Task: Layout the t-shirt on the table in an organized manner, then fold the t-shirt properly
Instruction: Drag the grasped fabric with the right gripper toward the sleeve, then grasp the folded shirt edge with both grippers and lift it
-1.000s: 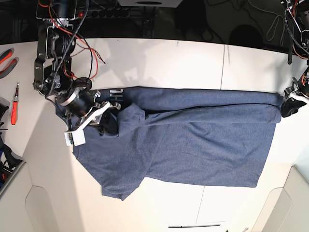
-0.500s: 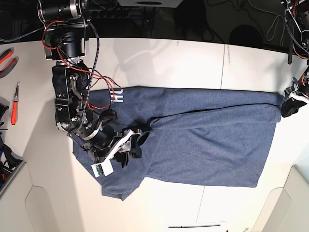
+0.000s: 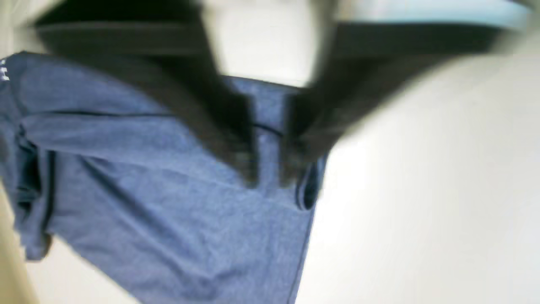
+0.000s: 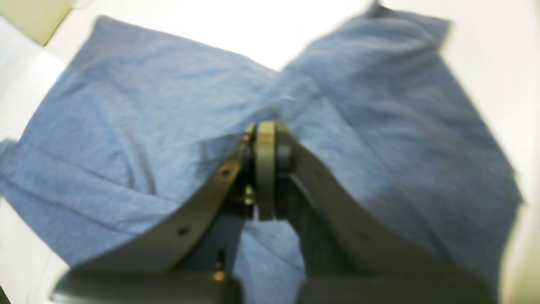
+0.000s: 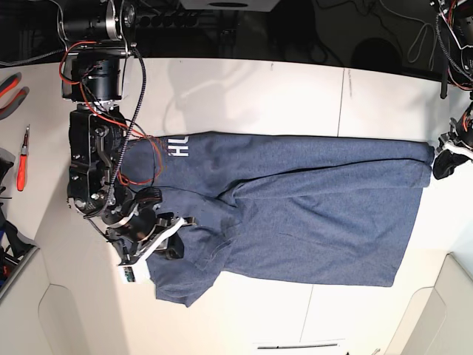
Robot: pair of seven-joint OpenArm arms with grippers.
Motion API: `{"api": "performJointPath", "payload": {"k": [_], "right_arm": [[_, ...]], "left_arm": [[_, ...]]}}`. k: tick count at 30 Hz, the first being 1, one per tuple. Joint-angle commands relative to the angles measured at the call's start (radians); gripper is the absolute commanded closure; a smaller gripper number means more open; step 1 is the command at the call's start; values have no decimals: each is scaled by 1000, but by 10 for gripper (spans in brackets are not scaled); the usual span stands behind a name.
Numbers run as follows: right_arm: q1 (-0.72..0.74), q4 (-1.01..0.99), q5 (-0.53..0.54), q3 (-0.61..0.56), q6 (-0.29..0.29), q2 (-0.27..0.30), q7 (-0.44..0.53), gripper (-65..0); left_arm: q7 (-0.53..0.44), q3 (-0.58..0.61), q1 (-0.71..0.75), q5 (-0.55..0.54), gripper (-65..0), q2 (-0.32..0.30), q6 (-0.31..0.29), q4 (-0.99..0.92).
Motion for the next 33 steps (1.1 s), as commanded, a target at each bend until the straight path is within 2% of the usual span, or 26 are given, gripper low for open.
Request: {"api": "performJointPath", "payload": {"k": [1, 5, 7, 11, 16, 20, 26, 31, 33], "right_arm": [[10, 49, 34, 29, 5, 0, 18, 0], [-82, 185, 45, 131, 16, 4, 11, 0], [-134, 217, 45, 154, 16, 26, 17, 0], [-208, 195, 40, 151, 16, 70, 66, 0], [-211, 118, -54, 149, 10, 73, 83, 0], [-209, 29, -83, 147, 3, 87, 84, 0], [-212, -16, -151, 147, 3, 116, 94, 0], [-230, -16, -167, 147, 4, 143, 52, 0], [-247, -15, -135, 147, 4, 152, 20, 0]], "left_arm": [[-18, -5, -3, -45, 0, -25, -10, 18], [-14, -2, -2, -67, 0, -25, -10, 27], [-1, 21, -5, -57, 0, -25, -10, 27], [-11, 156, -32, 62, 0, -26, -10, 27], [-85, 298, -111, 218, 0, -25, -10, 27], [-92, 356, -150, 352, 0, -25, 68, 27], [-87, 455, -145, 442, 0, -25, 202, 0], [-97, 493, -146, 457, 0, -25, 209, -143], [-97, 492, -145, 457, 0, -26, 209, -191]]}}
